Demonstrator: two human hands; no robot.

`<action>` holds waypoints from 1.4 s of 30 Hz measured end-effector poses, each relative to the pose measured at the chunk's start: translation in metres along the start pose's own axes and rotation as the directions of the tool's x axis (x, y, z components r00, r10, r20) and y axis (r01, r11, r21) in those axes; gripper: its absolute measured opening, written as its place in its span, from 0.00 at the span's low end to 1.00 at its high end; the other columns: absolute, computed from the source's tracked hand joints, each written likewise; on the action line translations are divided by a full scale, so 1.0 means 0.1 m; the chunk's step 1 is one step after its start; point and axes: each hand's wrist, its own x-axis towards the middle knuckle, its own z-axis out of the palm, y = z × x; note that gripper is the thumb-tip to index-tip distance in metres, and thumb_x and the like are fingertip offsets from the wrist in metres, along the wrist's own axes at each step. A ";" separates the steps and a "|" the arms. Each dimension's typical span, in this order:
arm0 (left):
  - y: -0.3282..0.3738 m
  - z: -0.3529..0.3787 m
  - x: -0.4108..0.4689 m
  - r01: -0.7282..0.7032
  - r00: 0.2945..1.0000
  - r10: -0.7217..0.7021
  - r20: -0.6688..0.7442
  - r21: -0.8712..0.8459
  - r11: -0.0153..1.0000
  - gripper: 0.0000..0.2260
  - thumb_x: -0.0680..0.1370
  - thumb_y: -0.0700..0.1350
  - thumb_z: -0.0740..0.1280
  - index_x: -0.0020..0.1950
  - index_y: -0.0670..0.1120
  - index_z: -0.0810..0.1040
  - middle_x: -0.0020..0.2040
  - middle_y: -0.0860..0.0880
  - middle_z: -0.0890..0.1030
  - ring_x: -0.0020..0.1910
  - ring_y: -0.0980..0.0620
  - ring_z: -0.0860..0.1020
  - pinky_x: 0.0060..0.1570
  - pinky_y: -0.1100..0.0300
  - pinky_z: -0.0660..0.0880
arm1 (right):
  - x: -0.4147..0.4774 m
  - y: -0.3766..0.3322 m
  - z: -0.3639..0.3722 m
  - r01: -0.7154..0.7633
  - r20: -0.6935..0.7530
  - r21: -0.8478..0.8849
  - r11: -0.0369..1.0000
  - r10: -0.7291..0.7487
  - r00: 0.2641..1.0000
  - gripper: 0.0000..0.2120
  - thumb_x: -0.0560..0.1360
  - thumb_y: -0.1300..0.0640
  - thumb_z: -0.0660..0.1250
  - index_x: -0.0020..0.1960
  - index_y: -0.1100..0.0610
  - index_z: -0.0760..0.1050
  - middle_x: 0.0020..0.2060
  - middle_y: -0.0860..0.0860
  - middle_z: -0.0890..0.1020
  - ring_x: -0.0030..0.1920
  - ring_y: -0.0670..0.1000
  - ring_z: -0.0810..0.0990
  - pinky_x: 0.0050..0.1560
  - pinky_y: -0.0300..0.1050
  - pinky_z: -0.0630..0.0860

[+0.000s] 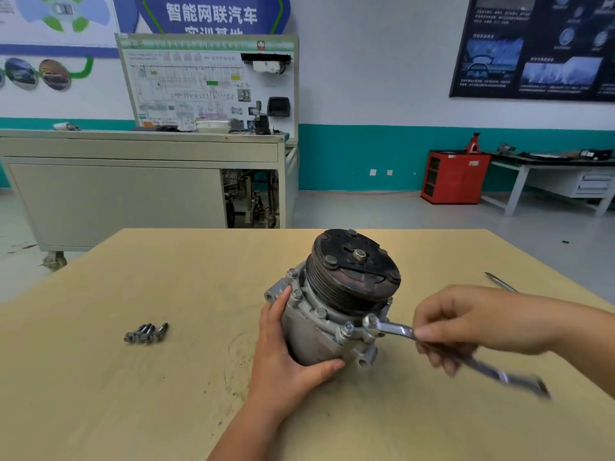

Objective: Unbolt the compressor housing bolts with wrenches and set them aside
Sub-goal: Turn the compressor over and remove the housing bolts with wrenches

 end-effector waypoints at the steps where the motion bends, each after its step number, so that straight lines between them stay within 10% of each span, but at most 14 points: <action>1: 0.00 -0.02 0.01 -0.003 1.000 0.003 0.010 -0.005 1.000 0.48 0.54 0.63 0.79 0.68 0.72 0.57 0.69 0.57 0.67 0.69 0.60 0.67 0.65 0.55 0.68 | -0.05 0.05 0.02 -0.044 0.048 0.069 0.997 0.041 0.998 0.11 0.72 0.48 0.63 0.41 0.55 0.75 0.34 0.49 0.83 0.35 0.49 0.83 0.37 0.38 0.76; 10: 0.10 0.01 -0.03 -0.087 0.996 0.087 0.007 -0.024 0.996 0.44 0.63 0.57 0.75 0.73 0.65 0.54 0.75 0.48 0.60 0.75 0.50 0.61 0.72 0.44 0.62 | -0.09 0.03 0.57 -0.086 0.044 0.589 0.804 0.075 0.996 0.10 0.80 0.55 0.55 0.45 0.60 0.68 0.30 0.57 0.82 0.29 0.55 0.83 0.27 0.39 0.76; 16: 0.47 0.21 -0.12 -0.288 0.920 0.315 -0.232 0.144 0.947 0.22 0.69 0.60 0.69 0.62 0.65 0.71 0.76 0.38 0.53 0.78 0.50 0.51 0.74 0.62 0.52 | -0.10 -0.02 0.63 -0.095 0.034 0.571 0.815 0.092 0.995 0.11 0.81 0.54 0.54 0.43 0.58 0.68 0.26 0.54 0.79 0.25 0.52 0.81 0.24 0.37 0.74; 27: 0.48 0.33 -0.03 -0.314 0.901 0.332 -0.280 0.110 0.943 0.09 0.70 0.49 0.68 0.46 0.52 0.71 0.69 0.42 0.62 0.74 0.56 0.60 0.71 0.65 0.57 | 0.00 -0.07 0.21 -0.136 0.145 0.048 0.990 0.128 0.981 0.14 0.82 0.52 0.52 0.41 0.55 0.68 0.22 0.45 0.75 0.21 0.45 0.75 0.27 0.35 0.73; 36: 0.34 -0.04 0.21 -0.335 0.942 0.334 -0.032 -0.011 0.942 0.05 0.71 0.49 0.69 0.44 0.55 0.75 0.68 0.45 0.66 0.71 0.44 0.65 0.70 0.50 0.64 | 0.25 -0.01 0.07 0.051 -0.214 -0.472 0.880 -0.170 0.962 0.14 0.75 0.43 0.63 0.38 0.49 0.80 0.24 0.42 0.71 0.27 0.42 0.67 0.29 0.33 0.63; 42: 0.25 0.00 0.19 -0.292 0.956 0.292 -0.005 -0.063 0.954 0.03 0.74 0.48 0.65 0.45 0.54 0.77 0.73 0.43 0.62 0.74 0.44 0.62 0.72 0.51 0.59 | 0.01 -0.07 0.08 -0.016 0.279 0.061 0.998 -0.002 0.960 0.07 0.80 0.59 0.59 0.46 0.54 0.74 0.34 0.47 0.80 0.33 0.44 0.80 0.41 0.38 0.77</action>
